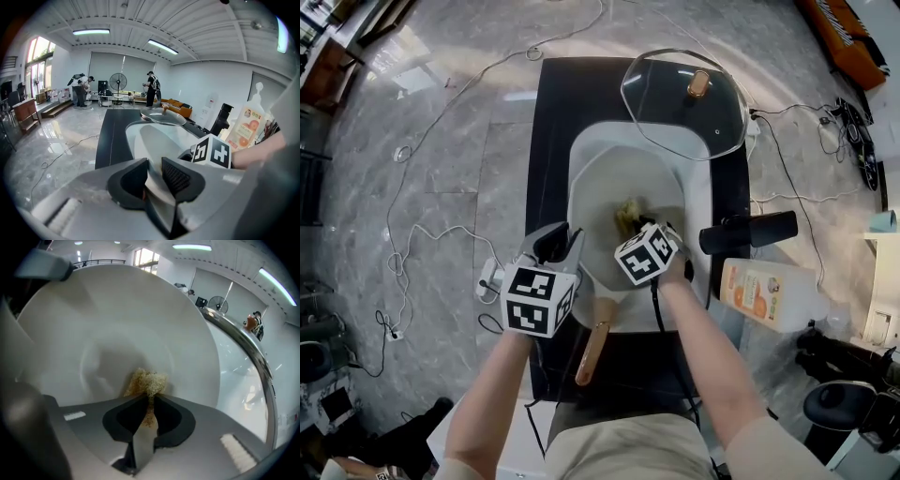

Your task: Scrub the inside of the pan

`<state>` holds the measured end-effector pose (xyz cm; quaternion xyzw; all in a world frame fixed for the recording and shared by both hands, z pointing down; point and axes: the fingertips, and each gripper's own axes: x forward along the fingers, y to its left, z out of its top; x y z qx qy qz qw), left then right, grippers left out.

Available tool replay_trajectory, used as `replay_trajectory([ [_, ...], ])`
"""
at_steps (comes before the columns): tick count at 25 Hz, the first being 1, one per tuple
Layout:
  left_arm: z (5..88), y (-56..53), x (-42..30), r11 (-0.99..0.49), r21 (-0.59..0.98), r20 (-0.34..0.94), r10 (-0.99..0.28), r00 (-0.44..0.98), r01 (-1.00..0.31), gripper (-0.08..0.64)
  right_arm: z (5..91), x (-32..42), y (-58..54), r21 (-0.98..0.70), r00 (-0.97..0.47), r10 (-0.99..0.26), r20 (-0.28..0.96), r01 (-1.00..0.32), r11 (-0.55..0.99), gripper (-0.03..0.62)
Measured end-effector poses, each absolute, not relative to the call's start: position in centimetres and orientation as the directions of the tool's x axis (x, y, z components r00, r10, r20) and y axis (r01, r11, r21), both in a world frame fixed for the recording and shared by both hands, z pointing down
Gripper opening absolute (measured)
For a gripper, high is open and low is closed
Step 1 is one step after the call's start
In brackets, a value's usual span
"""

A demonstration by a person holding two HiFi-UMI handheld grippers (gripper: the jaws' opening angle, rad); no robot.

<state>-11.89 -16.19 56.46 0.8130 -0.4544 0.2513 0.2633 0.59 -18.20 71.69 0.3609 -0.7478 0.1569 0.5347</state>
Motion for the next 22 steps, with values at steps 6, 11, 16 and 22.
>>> replay_trajectory([
  [6, 56.6, -16.1, -11.9, -0.429, 0.205, 0.648, -0.614, 0.450, -0.880, 0.107, 71.0, -1.0, -12.8, -0.034, -0.246, -0.164, 0.955, -0.641, 0.767, 0.048],
  [11, 56.7, -14.8, -12.3, -0.381, 0.265, 0.675, -0.583, 0.453, -0.886, 0.109, 67.6, -5.0, -9.5, -0.236, -0.418, -0.026, 0.908, -0.561, 0.793, 0.046],
  [16, 54.7, -13.0, -13.6, -0.390, 0.200, 0.679, -0.606, 0.414, -0.899, 0.110, 62.5, -6.2, -9.0, -0.279, -0.510, -0.056, 0.858, -0.555, 0.783, 0.040],
  [22, 49.9, -11.7, -14.8, -0.361, 0.175, 0.633, -0.671, 0.385, -0.916, 0.107, 54.6, -5.6, -9.2, -0.270, -0.611, -0.192, 0.768, -0.580, 0.768, 0.041],
])
